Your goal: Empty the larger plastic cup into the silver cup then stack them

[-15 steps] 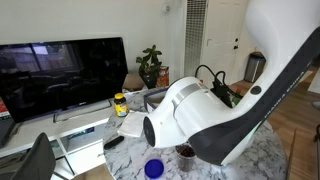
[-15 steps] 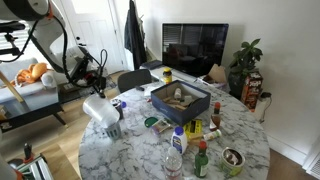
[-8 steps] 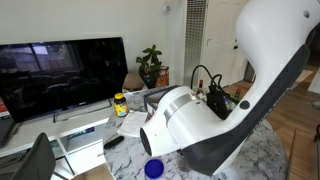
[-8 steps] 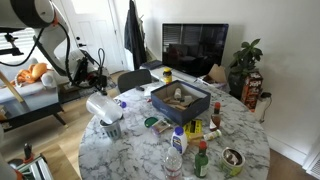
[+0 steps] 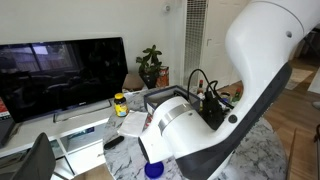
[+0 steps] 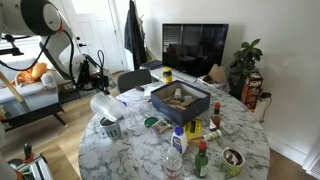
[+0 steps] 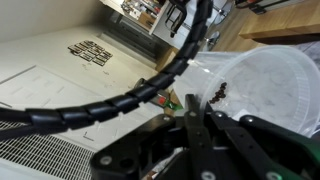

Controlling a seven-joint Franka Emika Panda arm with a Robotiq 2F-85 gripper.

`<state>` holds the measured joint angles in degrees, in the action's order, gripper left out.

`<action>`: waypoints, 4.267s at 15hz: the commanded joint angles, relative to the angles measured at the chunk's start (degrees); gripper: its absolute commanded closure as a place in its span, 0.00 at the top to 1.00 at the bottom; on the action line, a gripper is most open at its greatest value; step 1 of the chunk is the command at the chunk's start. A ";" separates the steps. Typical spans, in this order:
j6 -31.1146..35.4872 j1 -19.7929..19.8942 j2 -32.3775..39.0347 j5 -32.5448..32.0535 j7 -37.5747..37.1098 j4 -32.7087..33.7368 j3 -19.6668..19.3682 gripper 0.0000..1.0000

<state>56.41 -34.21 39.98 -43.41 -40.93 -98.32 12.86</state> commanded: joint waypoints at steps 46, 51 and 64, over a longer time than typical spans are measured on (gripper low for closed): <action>-1.08 -7.83 2.29 -4.39 2.91 0.98 -9.19 0.01; 7.77 1.70 -8.78 -2.71 3.49 -7.02 -4.35 0.01; 15.78 12.78 -19.22 5.76 4.36 -11.81 -1.85 0.01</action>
<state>70.88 -23.05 19.90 -38.72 -37.65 -111.42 10.22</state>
